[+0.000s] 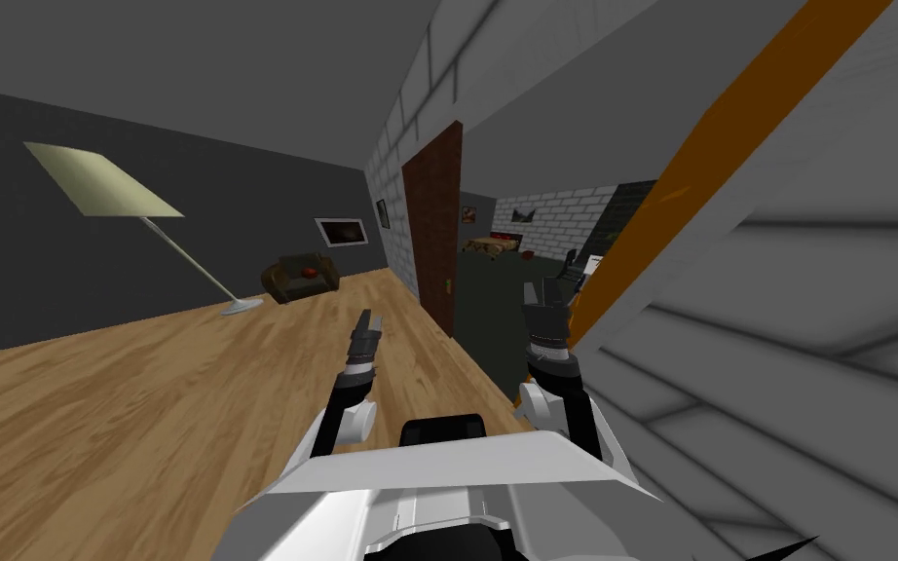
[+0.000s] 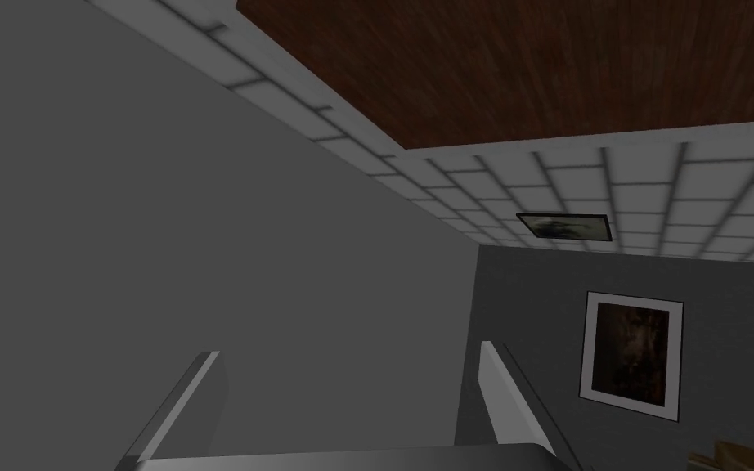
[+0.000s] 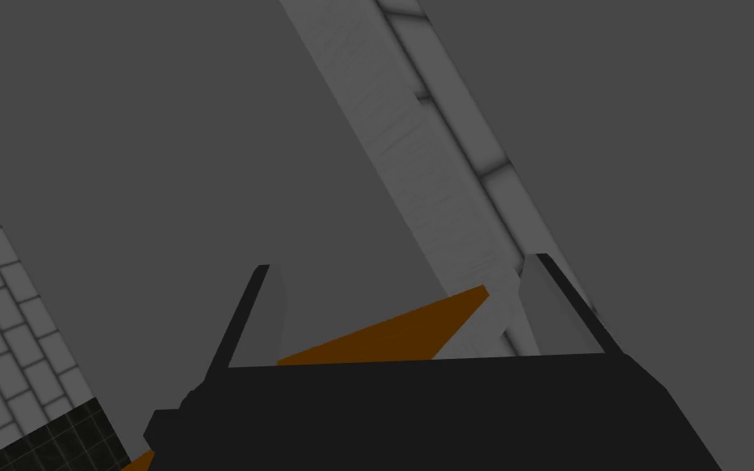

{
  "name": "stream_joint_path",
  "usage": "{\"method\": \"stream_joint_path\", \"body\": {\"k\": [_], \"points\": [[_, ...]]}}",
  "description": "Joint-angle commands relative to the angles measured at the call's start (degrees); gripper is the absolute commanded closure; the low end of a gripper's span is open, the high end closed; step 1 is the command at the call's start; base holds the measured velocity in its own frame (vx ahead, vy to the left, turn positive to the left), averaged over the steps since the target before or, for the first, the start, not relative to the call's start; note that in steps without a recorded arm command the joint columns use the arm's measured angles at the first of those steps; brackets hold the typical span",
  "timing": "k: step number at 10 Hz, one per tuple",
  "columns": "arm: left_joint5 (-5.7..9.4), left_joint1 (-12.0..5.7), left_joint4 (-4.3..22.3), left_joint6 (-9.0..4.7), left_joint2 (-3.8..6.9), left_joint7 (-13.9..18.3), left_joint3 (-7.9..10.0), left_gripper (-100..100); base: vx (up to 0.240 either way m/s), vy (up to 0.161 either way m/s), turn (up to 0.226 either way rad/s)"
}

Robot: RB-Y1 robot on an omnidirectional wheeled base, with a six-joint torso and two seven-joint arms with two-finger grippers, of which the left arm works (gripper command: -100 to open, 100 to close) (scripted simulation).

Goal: Push the door open

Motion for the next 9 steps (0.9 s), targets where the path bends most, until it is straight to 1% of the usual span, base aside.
{"method": "stream_joint_path", "body": {"k": [1, 4, 5, 8, 9], "points": [[0.45, -0.78, 1.8, -0.12, 0.25, 0.2, -0.66, -100, 0.107, 0.052, -0.063], [1.13, -2.21, 5.0, -0.44, 0.49, 0.3, -1.86, -100, 0.084, 0.044, -0.087], [1.59, -3.19, 7.1, -0.66, 0.63, 0.4, -2.69, -100, 0.12, 0.069, -0.178], [2.3, -4.72, 10.5, -1.01, 0.8, 0.6, -3.97, -100, 0.108, 0.054, -0.099], [2.78, -5.73, 12.7, -1.23, 0.91, 0.7, -4.82, -100, 0.135, 0.077, -0.185]]}}
